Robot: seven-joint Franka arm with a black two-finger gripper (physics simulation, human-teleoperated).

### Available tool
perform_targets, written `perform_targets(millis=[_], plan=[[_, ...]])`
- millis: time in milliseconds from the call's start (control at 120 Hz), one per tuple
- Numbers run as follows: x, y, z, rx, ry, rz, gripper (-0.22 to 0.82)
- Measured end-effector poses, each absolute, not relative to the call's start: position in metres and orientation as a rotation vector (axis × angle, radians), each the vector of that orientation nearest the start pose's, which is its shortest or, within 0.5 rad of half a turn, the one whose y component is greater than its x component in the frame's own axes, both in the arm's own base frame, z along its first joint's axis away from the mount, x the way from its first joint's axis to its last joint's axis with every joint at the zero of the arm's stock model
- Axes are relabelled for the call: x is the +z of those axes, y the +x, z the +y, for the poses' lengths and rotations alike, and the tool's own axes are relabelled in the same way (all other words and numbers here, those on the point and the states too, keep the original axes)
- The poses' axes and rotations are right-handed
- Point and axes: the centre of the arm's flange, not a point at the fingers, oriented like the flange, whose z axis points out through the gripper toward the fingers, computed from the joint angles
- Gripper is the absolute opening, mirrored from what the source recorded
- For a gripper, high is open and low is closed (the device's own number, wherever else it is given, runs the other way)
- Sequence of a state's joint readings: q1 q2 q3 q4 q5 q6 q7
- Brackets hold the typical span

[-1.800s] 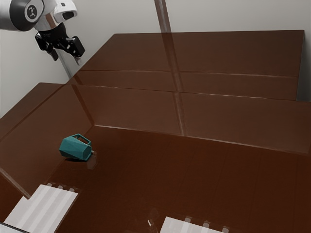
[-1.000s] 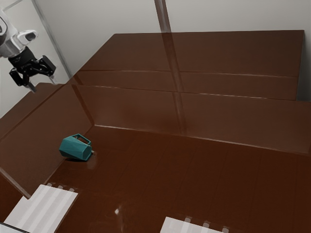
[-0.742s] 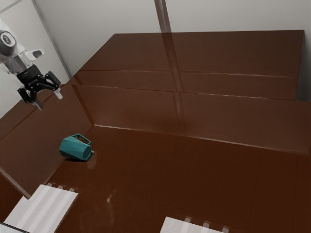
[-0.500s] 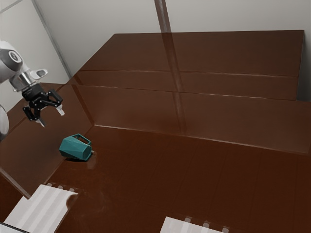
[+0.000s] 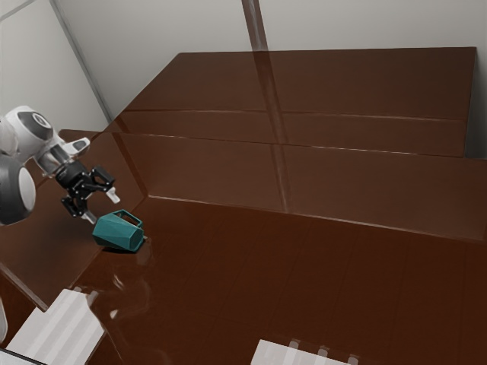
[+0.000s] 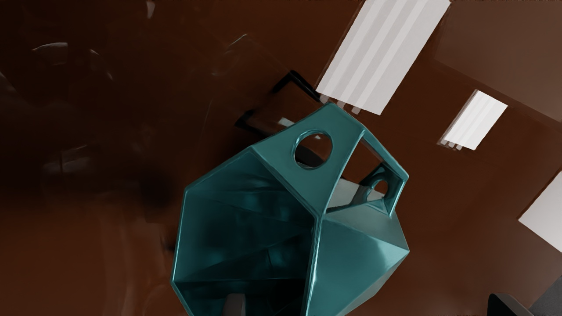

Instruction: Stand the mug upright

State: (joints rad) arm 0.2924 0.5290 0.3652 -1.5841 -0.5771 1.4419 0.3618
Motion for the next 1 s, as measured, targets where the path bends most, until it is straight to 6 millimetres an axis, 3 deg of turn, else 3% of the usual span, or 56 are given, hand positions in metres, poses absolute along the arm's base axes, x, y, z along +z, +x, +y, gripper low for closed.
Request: perform_targets(millis=[433,608,692,842,1000], plan=[[0.286,0.542,0.287,-0.402,2.296,0.449,0.59],[0.278,0.542,0.286,-0.402,2.287,0.435,0.19],[0.280,0.544,0.285,-0.394,2.291,0.425,0.05],[0.292,0.559,0.273,-0.371,2.305,0.373,-0.08],[0.300,0.568,0.262,-0.366,2.314,0.350,-0.14]])
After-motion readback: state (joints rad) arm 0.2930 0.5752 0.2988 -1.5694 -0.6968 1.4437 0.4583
